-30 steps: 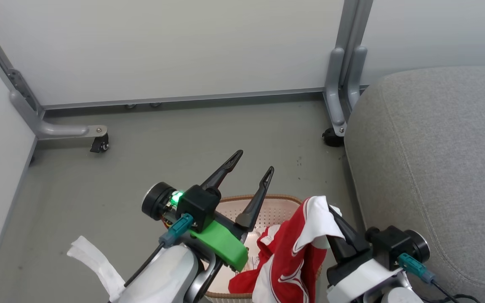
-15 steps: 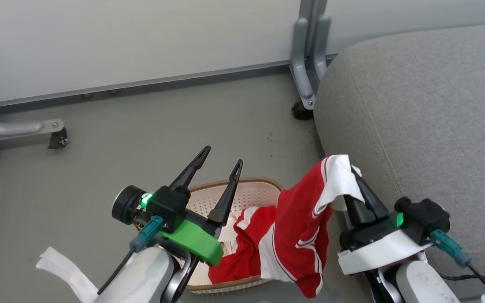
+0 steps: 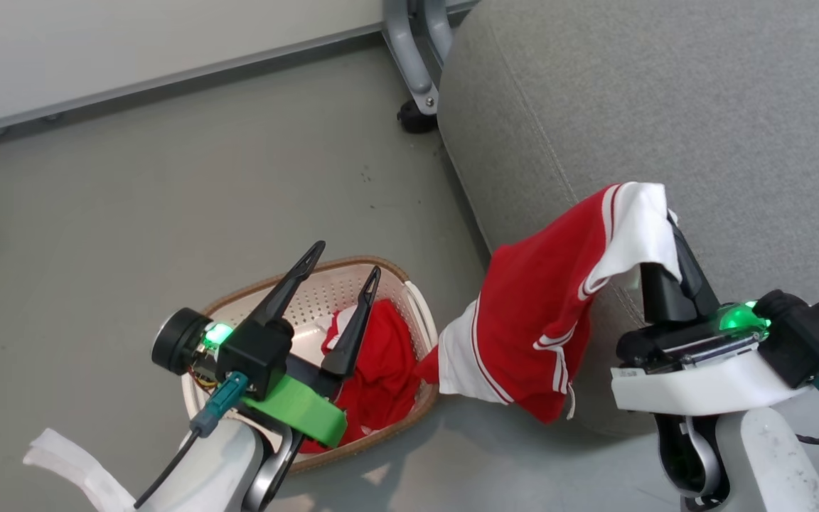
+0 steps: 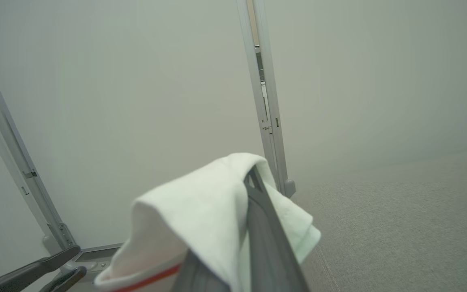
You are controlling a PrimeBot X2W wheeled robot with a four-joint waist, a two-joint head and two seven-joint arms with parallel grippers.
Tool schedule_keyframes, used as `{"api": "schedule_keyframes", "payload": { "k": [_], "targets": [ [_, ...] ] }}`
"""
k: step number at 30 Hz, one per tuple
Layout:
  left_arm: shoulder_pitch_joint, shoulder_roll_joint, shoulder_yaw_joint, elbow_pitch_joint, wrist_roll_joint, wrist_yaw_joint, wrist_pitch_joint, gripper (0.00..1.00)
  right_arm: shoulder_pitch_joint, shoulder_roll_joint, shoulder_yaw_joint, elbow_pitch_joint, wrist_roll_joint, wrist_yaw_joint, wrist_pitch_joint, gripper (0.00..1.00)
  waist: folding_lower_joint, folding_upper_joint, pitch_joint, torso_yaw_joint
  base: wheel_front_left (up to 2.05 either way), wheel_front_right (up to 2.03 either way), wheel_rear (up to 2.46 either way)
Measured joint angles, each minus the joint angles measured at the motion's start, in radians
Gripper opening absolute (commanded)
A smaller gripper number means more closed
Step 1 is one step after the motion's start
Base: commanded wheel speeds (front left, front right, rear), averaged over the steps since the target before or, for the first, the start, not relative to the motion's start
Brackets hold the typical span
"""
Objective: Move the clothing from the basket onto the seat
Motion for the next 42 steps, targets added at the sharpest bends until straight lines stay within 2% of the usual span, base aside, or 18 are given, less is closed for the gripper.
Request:
{"api": "schedule_keyframes", "payload": {
  "k": [4,8,11,14,16,19,21,24,28,30,34,37,42],
  "targets": [
    [-0.035,0.001,-0.006,-0.005,0.012,-0.014,0.000,1.00,-0.040,0.000,-0.020,-0.028,-0.018,0.000,0.000,0.00,0.0000,0.0000,0.047,-0.031,0.00,0.00,0.00],
    [-0.070,0.009,-0.014,-0.014,0.027,-0.023,0.014,1.00,-0.155,-0.007,-0.086,-0.044,-0.052,0.000,0.000,0.00,0.0000,0.0000,0.101,-0.053,0.00,0.00,0.00],
    [-0.102,0.009,-0.024,-0.030,0.038,-0.032,0.028,1.00,-0.272,-0.057,-0.134,-0.048,-0.059,0.000,0.000,0.00,0.0001,0.0000,0.146,-0.061,0.00,0.00,0.00],
    [-0.128,0.012,-0.036,-0.052,0.046,-0.042,0.051,1.00,-0.421,-0.114,-0.197,-0.054,-0.019,0.000,0.000,0.00,0.0001,0.0000,0.194,-0.063,0.00,0.00,0.00],
    [-0.148,0.018,-0.042,-0.076,0.054,-0.048,0.067,1.00,-0.550,-0.170,-0.249,-0.032,0.031,0.000,0.000,0.00,0.0001,0.0000,0.231,-0.061,0.00,0.00,0.00],
    [-0.174,0.029,-0.048,-0.112,0.065,-0.055,0.090,1.00,-0.726,-0.317,-0.278,0.049,0.035,0.000,0.004,0.00,0.0001,0.0000,0.286,-0.053,0.00,0.00,0.00],
    [-0.188,0.039,-0.050,-0.136,0.071,-0.058,0.100,1.00,-0.861,-0.389,-0.292,0.126,0.067,0.000,0.026,0.00,0.0001,0.0000,0.327,-0.046,0.00,0.00,0.00],
    [-0.203,0.047,-0.056,-0.159,0.080,-0.059,0.112,1.00,-1.022,-0.484,-0.302,0.235,0.080,0.001,0.044,0.00,0.0001,0.0000,0.387,-0.033,0.00,0.00,0.00],
    [-0.228,0.046,-0.070,-0.172,0.091,-0.066,0.122,1.00,-1.142,-0.560,-0.309,0.356,0.068,0.000,0.040,0.00,0.0001,0.0000,0.454,-0.014,0.00,0.00,0.00],
    [-0.239,0.046,-0.074,-0.173,0.097,-0.067,0.123,1.00,-1.151,-0.572,-0.303,0.414,0.062,0.001,0.032,0.00,0.0002,0.0000,0.484,-0.003,0.00,0.00,0.00],
    [-0.252,0.045,-0.075,-0.170,0.096,-0.068,0.124,1.00,-1.081,-0.554,-0.289,0.542,0.045,0.001,0.013,0.00,0.0002,0.0000,0.531,0.018,0.00,0.00,0.00],
    [-0.254,0.044,-0.085,-0.165,0.088,-0.080,0.131,1.00,-0.964,-0.518,-0.318,0.621,0.013,0.001,0.004,0.00,0.0001,0.0000,0.549,0.035,0.00,0.00,0.00],
    [-0.250,0.059,-0.083,-0.165,0.064,-0.084,0.140,1.00,-0.786,-0.430,-0.388,0.653,-0.036,0.001,0.000,0.00,0.0001,0.0000,0.548,0.045,0.00,0.00,0.00]
  ]
}}
